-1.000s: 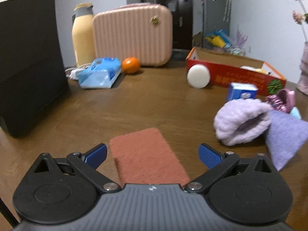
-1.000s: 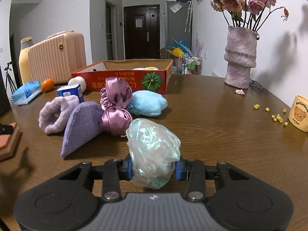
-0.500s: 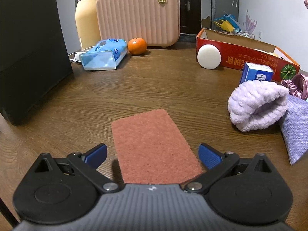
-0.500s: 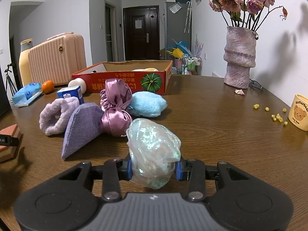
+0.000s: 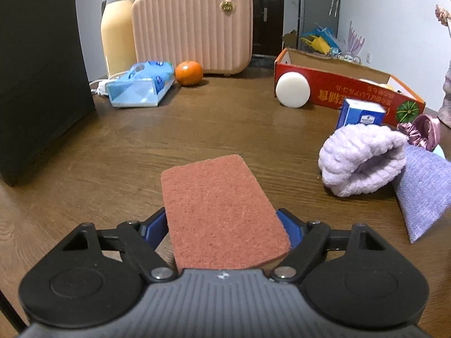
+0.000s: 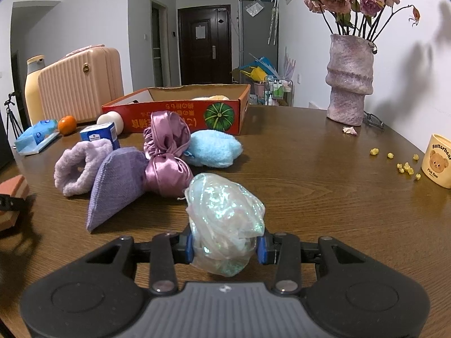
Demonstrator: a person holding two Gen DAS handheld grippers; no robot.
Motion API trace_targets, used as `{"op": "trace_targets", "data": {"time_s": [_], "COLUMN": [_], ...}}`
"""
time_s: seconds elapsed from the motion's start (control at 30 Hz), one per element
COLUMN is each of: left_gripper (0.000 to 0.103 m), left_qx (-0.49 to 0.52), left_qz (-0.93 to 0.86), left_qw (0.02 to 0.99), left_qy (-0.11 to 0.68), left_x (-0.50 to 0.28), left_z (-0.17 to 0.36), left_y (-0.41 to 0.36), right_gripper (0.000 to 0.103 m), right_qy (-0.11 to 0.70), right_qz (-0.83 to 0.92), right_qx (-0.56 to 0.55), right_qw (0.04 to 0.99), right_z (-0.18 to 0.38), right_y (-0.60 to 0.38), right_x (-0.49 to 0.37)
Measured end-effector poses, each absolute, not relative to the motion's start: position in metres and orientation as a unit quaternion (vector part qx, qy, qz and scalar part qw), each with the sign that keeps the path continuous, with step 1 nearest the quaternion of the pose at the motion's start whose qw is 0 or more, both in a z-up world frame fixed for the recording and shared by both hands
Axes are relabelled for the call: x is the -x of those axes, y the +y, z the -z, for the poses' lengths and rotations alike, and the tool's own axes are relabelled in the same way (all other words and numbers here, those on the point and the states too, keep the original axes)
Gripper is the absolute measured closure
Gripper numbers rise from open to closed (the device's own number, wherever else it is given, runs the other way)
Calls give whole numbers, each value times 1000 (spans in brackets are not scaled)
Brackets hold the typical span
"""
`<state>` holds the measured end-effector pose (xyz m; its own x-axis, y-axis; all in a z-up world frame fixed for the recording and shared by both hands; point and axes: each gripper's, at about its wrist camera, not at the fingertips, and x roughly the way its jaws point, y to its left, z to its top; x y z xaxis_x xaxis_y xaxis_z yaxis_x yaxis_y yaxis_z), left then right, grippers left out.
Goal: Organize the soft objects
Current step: 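Lift the sponge and bath puff and carry both toward the cardboard box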
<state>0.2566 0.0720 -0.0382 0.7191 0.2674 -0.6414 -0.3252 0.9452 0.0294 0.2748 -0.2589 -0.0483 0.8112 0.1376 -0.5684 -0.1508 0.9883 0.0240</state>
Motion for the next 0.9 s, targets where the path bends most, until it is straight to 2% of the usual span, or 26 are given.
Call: {"op": "trace_targets", "data": {"time_s": [0.9], "left_gripper": [21], "left_qx": [8], "left_qz": [-107], "left_qw": [960], "left_qy": [259], "left_x": [-270], "left_z": [-20], "left_y": [50], "right_gripper": [64], "right_qy": [240], "right_qz": [-76], "right_qx": [27], "right_qw": [967], "right_z": [4], "right_y": [-244], "right_x": [-290]}}
